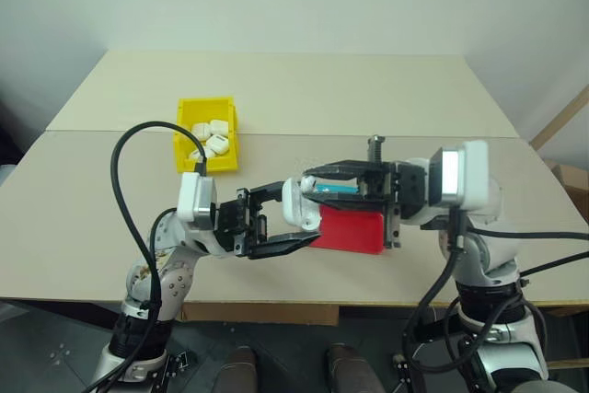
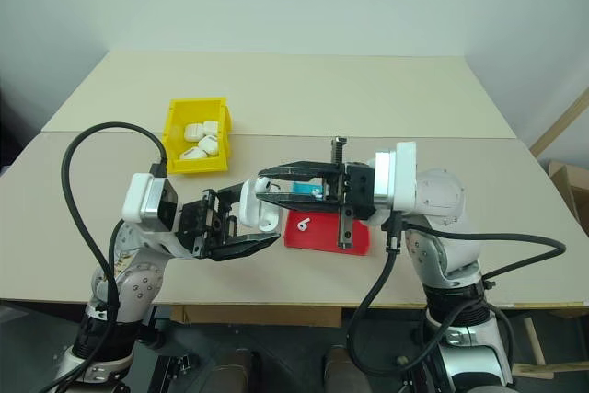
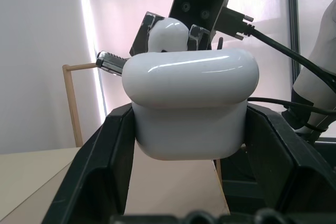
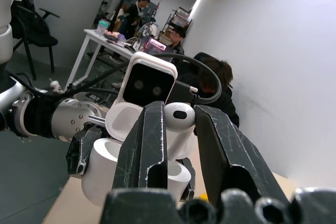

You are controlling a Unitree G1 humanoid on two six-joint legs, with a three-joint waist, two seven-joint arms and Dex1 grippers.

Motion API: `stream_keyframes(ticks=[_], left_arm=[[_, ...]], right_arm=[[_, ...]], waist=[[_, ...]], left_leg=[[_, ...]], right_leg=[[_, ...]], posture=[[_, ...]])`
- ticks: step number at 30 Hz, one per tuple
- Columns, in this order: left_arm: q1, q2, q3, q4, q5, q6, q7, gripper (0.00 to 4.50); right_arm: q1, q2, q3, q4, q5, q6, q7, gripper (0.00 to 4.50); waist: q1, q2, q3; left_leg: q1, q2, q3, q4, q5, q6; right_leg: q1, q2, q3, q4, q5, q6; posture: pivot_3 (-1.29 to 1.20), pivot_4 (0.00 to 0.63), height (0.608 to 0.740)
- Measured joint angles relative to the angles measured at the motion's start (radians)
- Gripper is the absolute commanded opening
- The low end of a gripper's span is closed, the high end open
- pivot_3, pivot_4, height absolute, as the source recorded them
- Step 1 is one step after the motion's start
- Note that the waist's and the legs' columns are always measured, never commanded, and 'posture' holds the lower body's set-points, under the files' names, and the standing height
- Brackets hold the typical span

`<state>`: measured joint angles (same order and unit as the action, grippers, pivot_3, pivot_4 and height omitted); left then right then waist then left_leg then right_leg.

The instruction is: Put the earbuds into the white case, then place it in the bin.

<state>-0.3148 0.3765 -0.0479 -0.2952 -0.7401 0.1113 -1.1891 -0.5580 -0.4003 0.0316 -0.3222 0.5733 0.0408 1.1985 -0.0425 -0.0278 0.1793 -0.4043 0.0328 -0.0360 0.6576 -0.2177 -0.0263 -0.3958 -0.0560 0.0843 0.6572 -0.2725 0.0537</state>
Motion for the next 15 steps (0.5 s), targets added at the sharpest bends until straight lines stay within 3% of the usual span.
stream_keyframes(ticks=[15], left_arm=[[0.000, -0.005, 0.004, 0.004, 0.029, -0.004, -0.002, 2.79]], right_arm=[[-0.004, -0.006, 0.026, 0.040, -0.042, -0.083, 0.019, 0.62]], waist=[[0.000, 0.000, 0.000]], left_leg=[[0.000, 0.000, 0.000, 0.000, 0.000, 0.000]], right_leg=[[0.000, 0.000, 0.000, 0.000, 0.000, 0.000]], posture=[[0.00, 0.150, 0.740]])
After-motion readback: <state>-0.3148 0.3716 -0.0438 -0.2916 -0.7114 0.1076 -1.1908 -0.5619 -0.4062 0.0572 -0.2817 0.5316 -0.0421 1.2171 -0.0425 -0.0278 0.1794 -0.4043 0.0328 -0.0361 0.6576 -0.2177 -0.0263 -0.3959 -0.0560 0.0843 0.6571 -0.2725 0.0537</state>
